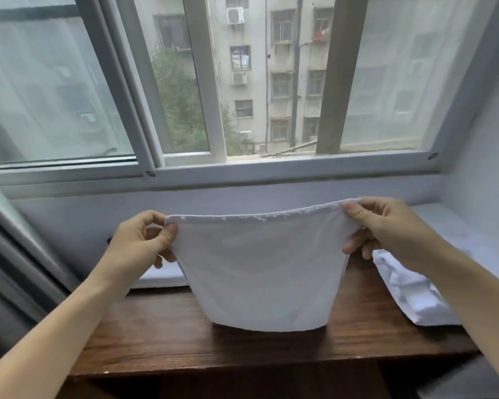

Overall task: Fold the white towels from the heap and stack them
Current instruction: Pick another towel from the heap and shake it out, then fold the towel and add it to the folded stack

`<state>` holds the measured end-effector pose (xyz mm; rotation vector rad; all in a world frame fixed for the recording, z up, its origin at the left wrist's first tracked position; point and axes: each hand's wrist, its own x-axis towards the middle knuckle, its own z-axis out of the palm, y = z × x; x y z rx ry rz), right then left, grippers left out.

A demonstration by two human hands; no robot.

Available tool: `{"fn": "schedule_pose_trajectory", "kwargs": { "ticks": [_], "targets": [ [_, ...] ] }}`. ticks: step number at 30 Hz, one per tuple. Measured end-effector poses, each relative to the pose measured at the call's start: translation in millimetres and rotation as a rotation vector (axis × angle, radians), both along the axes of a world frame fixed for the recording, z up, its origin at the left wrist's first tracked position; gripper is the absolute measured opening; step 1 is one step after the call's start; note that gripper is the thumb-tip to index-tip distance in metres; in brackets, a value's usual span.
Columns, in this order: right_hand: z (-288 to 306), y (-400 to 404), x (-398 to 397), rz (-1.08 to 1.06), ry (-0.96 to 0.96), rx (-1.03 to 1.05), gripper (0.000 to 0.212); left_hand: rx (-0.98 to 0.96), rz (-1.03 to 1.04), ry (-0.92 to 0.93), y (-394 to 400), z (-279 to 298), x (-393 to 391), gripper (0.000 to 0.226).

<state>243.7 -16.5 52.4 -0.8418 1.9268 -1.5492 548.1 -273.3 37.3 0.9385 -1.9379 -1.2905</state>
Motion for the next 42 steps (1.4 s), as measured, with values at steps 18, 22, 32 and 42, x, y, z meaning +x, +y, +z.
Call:
{"fn": "schedule_pose_trajectory", "kwargs": {
  "ticks": [18, 22, 32, 42],
  "targets": [
    [-152.5, -19.3, -0.2, -0.034, 0.259, 0.211, 0.025, 0.031, 0.031, -0.204, 4.3, -131.2, -29.5, 0.005],
    [-184.1, -29.3, 0.5, -0.072, 0.194, 0.22, 0.023, 0.086, 0.035, -0.208, 2.1, -162.1, -38.6, 0.005],
    [-265.2, -120.0, -49.8, -0.192, 0.039, 0.286, 0.04, 0.152, 0.038, -0.265, -74.5, -246.3, -140.2, 0.011],
    [-320.9, -142.0, -105.3, -0.383, -0.017, 0.403, 0.049, 0.173, 0.146, -0.455, -132.2, -307.8, -200.6, 0.016]
  ]
}}
